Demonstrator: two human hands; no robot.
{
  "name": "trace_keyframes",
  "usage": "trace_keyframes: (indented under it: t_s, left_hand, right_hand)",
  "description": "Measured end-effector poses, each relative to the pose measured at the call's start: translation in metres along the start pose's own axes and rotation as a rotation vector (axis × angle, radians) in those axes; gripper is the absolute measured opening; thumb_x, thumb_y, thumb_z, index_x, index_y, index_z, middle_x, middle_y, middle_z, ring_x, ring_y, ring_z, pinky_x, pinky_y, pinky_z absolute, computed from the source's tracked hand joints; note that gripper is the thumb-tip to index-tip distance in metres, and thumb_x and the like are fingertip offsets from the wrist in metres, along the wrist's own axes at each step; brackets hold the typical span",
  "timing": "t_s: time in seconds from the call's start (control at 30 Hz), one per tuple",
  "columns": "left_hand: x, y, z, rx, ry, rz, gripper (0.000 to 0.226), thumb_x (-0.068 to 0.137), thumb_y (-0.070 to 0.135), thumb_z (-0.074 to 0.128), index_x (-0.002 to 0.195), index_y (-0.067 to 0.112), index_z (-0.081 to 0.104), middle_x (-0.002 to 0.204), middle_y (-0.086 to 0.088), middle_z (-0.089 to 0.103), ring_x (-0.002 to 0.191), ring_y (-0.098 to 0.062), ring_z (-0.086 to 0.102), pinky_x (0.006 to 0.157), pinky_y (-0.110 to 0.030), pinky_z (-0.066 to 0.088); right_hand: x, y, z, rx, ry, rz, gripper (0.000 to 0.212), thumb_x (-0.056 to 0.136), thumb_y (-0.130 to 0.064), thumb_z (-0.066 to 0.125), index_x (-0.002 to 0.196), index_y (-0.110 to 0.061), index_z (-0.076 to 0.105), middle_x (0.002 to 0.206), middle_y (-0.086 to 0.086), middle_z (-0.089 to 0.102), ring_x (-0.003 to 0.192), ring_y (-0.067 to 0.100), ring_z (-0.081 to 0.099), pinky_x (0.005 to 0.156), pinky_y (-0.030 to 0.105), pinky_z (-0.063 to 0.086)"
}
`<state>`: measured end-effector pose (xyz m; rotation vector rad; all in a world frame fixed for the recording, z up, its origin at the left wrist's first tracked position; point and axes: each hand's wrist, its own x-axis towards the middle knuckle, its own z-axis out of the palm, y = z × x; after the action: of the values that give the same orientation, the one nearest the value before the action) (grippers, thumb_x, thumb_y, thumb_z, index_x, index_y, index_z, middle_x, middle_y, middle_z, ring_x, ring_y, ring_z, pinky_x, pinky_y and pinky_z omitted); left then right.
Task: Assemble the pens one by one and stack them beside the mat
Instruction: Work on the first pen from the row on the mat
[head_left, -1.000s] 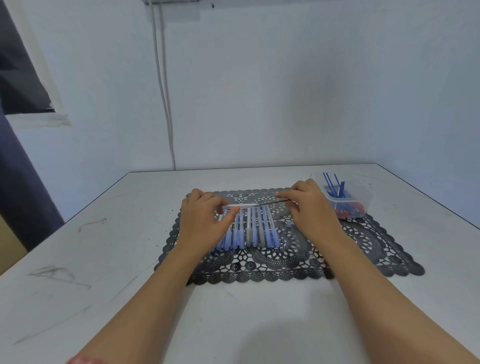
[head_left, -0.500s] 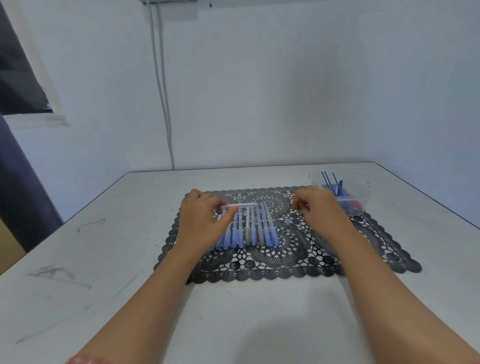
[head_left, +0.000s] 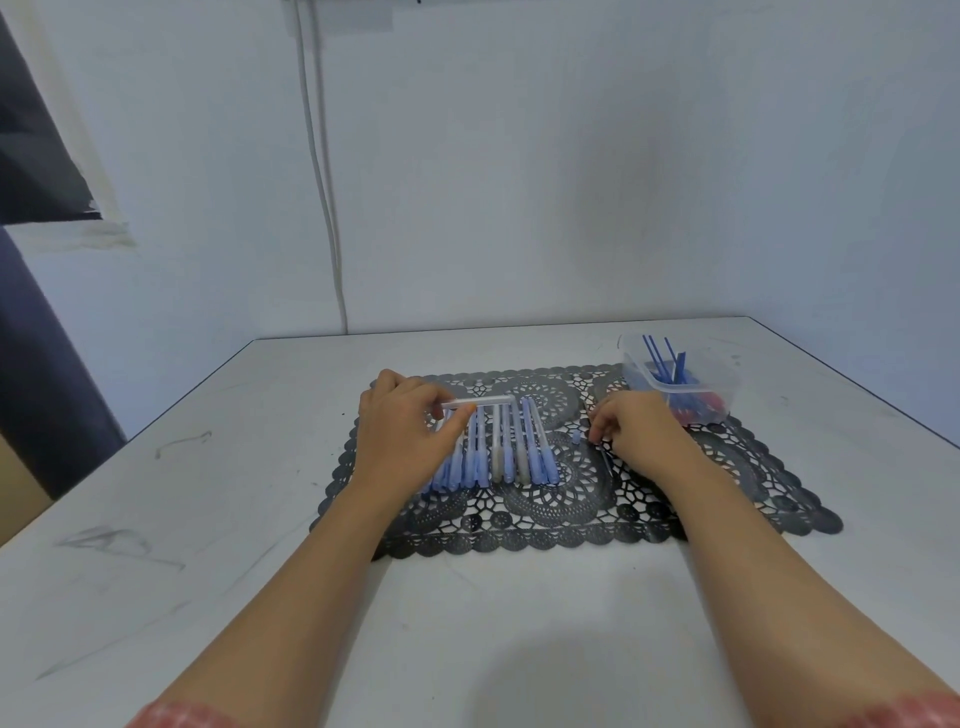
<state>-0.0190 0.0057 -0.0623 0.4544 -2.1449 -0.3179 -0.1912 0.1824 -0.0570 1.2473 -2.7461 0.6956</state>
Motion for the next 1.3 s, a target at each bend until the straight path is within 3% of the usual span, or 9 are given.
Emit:
trace_keyframes:
  t_s: [0.27, 0.5, 0.67, 0.77, 0.93, 1.1, 1.2, 1.23, 1.3]
  left_hand:
    - [-0.001, 0.001, 0.0, 0.004, -0.004, -0.015, 0.019, 0.08, 0.037, 0.07, 0.08, 0.018, 0.07, 0.073, 0.01, 0.062, 0.084, -0.017, 0.045, 0.076, -0.03, 0.026]
    - [0.0, 0.003, -0.002, -0.015, -0.008, -0.035, 0.014, 0.081, 0.035, 0.069, 0.083, 0.021, 0.069, 0.071, 0.013, 0.059, 0.085, -0.014, 0.042, 0.076, -0.032, 0.03]
    - [-0.001, 0.001, -0.001, -0.057, 0.0, -0.067, 0.011, 0.085, 0.025, 0.065, 0.093, 0.02, 0.071, 0.073, 0.014, 0.058, 0.088, -0.015, 0.041, 0.08, -0.041, 0.04]
    - [-0.001, -0.001, 0.0, -0.053, 0.003, -0.063, 0.015, 0.085, 0.023, 0.065, 0.097, 0.019, 0.071, 0.074, 0.015, 0.057, 0.089, -0.014, 0.04, 0.08, -0.04, 0.04]
    - [0.002, -0.004, 0.002, -0.037, 0.009, -0.043, 0.016, 0.084, 0.023, 0.066, 0.098, 0.018, 0.071, 0.076, 0.015, 0.058, 0.089, -0.015, 0.042, 0.079, -0.042, 0.042]
    - [0.002, -0.005, 0.004, -0.037, 0.007, -0.014, 0.013, 0.083, 0.021, 0.068, 0.096, 0.018, 0.071, 0.074, 0.016, 0.058, 0.087, -0.017, 0.043, 0.075, -0.044, 0.044]
    - [0.001, -0.004, 0.004, -0.042, 0.01, -0.018, 0.013, 0.083, 0.021, 0.068, 0.095, 0.018, 0.071, 0.074, 0.016, 0.058, 0.087, -0.017, 0.043, 0.076, -0.044, 0.044]
    - [0.002, -0.004, 0.003, -0.041, 0.015, -0.023, 0.013, 0.083, 0.021, 0.068, 0.096, 0.018, 0.071, 0.074, 0.015, 0.058, 0.088, -0.016, 0.043, 0.077, -0.044, 0.043]
    - [0.004, -0.004, 0.001, -0.033, 0.022, -0.027, 0.013, 0.084, 0.021, 0.067, 0.096, 0.018, 0.071, 0.076, 0.013, 0.06, 0.089, -0.016, 0.043, 0.078, -0.044, 0.043]
  right_hand:
    - [-0.003, -0.004, -0.003, 0.023, 0.007, 0.014, 0.039, 0.08, 0.014, 0.048, 0.082, -0.014, 0.075, 0.113, 0.007, 0.064, 0.099, 0.021, 0.058, 0.089, 0.027, 0.045]
    - [-0.008, -0.02, -0.016, 0.361, 0.274, 0.078, 0.03, 0.088, 0.002, 0.052, 0.079, -0.019, 0.072, 0.089, -0.001, 0.066, 0.063, 0.012, 0.055, 0.051, 0.014, 0.038]
    - [-0.006, -0.028, -0.031, 0.664, 0.445, 0.148, 0.031, 0.084, 0.004, 0.051, 0.077, -0.02, 0.069, 0.076, -0.001, 0.067, 0.067, 0.011, 0.059, 0.059, 0.015, 0.045]
    - [0.008, -0.024, -0.044, 0.766, 0.457, 0.245, 0.035, 0.079, 0.005, 0.048, 0.07, -0.023, 0.067, 0.078, 0.004, 0.068, 0.068, 0.017, 0.059, 0.068, 0.031, 0.053]
    - [0.032, -0.005, -0.073, 0.629, 0.462, 0.284, 0.034, 0.081, 0.005, 0.047, 0.08, -0.02, 0.07, 0.094, 0.006, 0.068, 0.07, 0.016, 0.057, 0.059, 0.022, 0.045]
    - [0.054, 0.011, -0.082, 0.639, 0.443, 0.315, 0.028, 0.081, 0.001, 0.051, 0.086, -0.018, 0.07, 0.1, 0.007, 0.068, 0.074, 0.017, 0.058, 0.064, 0.025, 0.046]
    - [0.063, 0.027, -0.071, 0.45, 0.379, 0.342, 0.025, 0.084, -0.003, 0.051, 0.097, -0.01, 0.071, 0.103, 0.008, 0.068, 0.089, 0.023, 0.061, 0.074, 0.025, 0.045]
    - [0.066, 0.032, -0.067, 0.374, 0.345, 0.365, 0.024, 0.084, -0.004, 0.05, 0.097, -0.006, 0.07, 0.102, 0.01, 0.068, 0.091, 0.025, 0.06, 0.075, 0.027, 0.046]
    - [0.069, 0.041, -0.06, 0.21, 0.247, 0.413, 0.015, 0.082, -0.003, 0.05, 0.085, 0.0, 0.065, 0.082, 0.013, 0.064, 0.076, 0.027, 0.057, 0.059, 0.025, 0.043]
